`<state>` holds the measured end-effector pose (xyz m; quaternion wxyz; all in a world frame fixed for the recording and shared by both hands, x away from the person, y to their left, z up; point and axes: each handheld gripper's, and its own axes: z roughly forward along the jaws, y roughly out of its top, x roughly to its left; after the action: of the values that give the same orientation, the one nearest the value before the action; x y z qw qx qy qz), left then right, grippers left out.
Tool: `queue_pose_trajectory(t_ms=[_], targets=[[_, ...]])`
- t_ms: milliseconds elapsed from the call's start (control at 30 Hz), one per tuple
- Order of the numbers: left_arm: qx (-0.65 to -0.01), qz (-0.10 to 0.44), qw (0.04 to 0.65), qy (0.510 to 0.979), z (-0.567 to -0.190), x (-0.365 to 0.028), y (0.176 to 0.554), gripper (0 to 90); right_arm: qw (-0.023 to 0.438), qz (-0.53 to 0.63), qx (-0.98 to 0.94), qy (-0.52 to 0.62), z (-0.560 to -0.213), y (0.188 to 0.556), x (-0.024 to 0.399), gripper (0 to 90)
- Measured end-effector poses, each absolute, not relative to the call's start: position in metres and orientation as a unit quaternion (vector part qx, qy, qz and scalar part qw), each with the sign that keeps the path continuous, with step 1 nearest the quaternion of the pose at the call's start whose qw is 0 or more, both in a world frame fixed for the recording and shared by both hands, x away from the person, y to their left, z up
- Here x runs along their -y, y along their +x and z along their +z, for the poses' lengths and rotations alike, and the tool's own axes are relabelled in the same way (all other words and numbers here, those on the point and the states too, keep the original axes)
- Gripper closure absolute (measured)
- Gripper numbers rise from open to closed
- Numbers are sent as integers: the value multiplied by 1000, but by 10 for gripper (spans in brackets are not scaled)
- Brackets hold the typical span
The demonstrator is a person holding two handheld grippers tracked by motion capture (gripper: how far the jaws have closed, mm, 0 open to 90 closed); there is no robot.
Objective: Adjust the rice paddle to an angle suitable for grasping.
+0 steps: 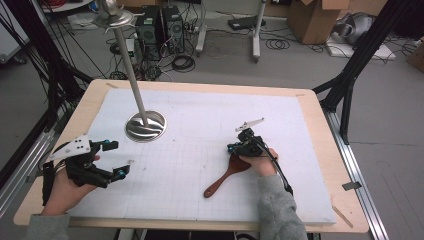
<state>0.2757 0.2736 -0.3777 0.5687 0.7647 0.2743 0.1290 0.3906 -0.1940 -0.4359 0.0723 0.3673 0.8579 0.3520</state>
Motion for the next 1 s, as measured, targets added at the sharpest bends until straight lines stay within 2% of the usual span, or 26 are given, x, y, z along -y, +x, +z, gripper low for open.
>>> queue_pose_trajectory(t_ms=[600, 1000], targets=[[-266, 121, 564, 772, -380, -262, 285, 23, 65, 366, -838, 399, -439, 361, 225, 900], [-260, 115, 564, 775, -380, -254, 290, 23, 78, 360, -839, 401, -438, 341, 235, 900]])
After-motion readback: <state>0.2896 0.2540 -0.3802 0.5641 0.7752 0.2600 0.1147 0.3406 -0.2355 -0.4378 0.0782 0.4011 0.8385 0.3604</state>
